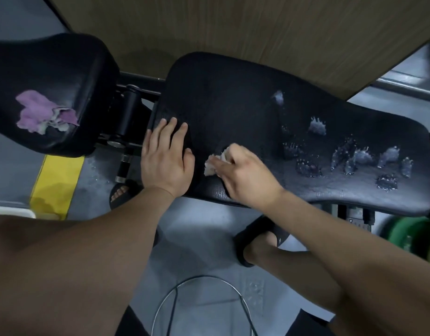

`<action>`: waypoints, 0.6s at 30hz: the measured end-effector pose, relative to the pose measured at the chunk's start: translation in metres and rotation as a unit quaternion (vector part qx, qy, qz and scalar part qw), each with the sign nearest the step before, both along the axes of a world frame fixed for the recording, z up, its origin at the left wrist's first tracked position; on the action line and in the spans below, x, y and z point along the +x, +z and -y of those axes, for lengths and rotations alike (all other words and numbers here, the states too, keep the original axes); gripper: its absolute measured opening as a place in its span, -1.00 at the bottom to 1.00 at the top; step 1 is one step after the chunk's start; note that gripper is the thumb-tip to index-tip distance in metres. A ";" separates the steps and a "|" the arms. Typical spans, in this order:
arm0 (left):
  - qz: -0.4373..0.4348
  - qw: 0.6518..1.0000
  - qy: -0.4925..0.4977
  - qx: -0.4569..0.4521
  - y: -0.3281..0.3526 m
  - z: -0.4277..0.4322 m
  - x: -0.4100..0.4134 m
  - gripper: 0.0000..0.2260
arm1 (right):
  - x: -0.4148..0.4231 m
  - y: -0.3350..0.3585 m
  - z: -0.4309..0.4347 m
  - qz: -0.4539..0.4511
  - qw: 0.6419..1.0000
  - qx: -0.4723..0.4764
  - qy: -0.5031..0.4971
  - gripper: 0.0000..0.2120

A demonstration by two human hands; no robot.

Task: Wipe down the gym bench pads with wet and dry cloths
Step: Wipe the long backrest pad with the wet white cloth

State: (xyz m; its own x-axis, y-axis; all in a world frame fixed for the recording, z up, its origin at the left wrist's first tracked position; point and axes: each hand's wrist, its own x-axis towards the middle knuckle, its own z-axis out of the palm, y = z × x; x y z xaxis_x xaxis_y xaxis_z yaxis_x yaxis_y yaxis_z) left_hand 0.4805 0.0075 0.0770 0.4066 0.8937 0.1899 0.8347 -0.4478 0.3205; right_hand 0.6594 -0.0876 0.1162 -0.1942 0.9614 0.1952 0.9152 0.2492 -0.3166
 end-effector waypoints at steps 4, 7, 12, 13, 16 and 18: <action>0.011 1.000 -0.002 0.000 0.000 0.000 0.000 -0.52 | 0.019 -0.002 -0.052 0.034 0.992 0.045 -0.114 -0.77; 0.017 1.000 -0.004 -0.002 0.001 0.001 0.000 -0.52 | 0.011 0.001 -0.077 0.045 0.977 0.016 -0.209 -0.88; 0.018 1.000 -0.008 0.004 -0.001 0.000 -0.001 -0.51 | -0.013 0.006 -0.030 -0.023 0.998 -0.002 -0.057 -0.78; 0.016 1.000 -0.008 0.005 -0.002 -0.001 -0.002 -0.51 | -0.012 0.007 -0.024 -0.030 0.999 -0.015 -0.020 -0.80; 0.016 1.000 -0.005 0.007 -0.003 -0.001 -0.001 -0.50 | 0.003 0.009 -0.043 -0.016 1.000 -0.010 -0.006 -0.85; 0.021 1.000 -0.004 0.008 -0.003 -0.001 -0.001 -0.50 | 0.013 0.005 -0.072 0.001 0.997 0.025 -0.070 -0.89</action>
State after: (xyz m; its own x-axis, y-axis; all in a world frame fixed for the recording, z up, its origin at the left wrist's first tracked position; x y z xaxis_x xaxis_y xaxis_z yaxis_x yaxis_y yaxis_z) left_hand 0.4797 0.0085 0.0738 0.4047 0.8873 0.2213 0.8172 -0.4595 0.3478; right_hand 0.6723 -0.0153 0.1210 -0.0593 0.9682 0.2432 0.9425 0.1346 -0.3060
